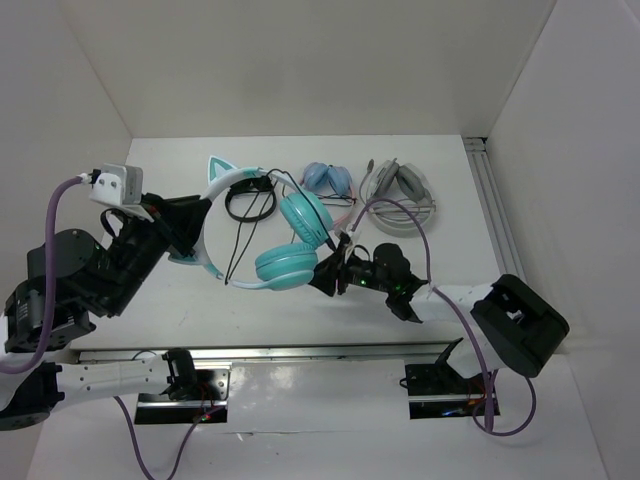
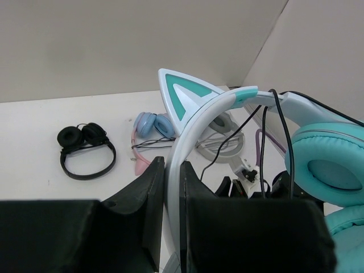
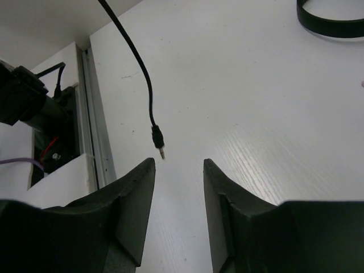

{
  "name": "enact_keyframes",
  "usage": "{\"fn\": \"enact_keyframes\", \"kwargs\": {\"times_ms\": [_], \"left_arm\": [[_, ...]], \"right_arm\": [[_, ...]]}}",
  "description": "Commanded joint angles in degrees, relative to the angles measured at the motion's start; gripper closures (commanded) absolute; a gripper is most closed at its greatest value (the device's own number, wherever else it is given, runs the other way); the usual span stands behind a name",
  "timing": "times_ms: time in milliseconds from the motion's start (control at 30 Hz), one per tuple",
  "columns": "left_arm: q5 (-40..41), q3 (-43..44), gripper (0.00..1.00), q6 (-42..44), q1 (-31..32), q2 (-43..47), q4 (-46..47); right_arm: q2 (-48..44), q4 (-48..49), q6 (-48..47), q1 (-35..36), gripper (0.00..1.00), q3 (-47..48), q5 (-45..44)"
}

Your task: Wrap the headphones

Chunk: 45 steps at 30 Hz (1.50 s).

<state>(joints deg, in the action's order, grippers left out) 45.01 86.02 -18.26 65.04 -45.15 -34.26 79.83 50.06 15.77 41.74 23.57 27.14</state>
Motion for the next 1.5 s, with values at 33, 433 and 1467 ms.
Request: {"fn": "enact_keyframes", "kwargs": {"times_ms": [33,433,1467], "left_arm": [[1.04,1.26,1.0,-1.6,0.18,0.85,7.37],[-1.33,1.26,1.0,-3.27,0.18,0.85,8.42],[-1.16,1.87,1.0,-3.27,0.18,2.0,9.04]], "right_arm": [[-1.7,5.48,1.89,-0.34,0.48,2.71,4.93],[1.72,6.36,1.19,0.8,0.56,4.02,2.66],[7.44,7.33,-0.21,8.19,0.44,4.29,-3.49]]}}
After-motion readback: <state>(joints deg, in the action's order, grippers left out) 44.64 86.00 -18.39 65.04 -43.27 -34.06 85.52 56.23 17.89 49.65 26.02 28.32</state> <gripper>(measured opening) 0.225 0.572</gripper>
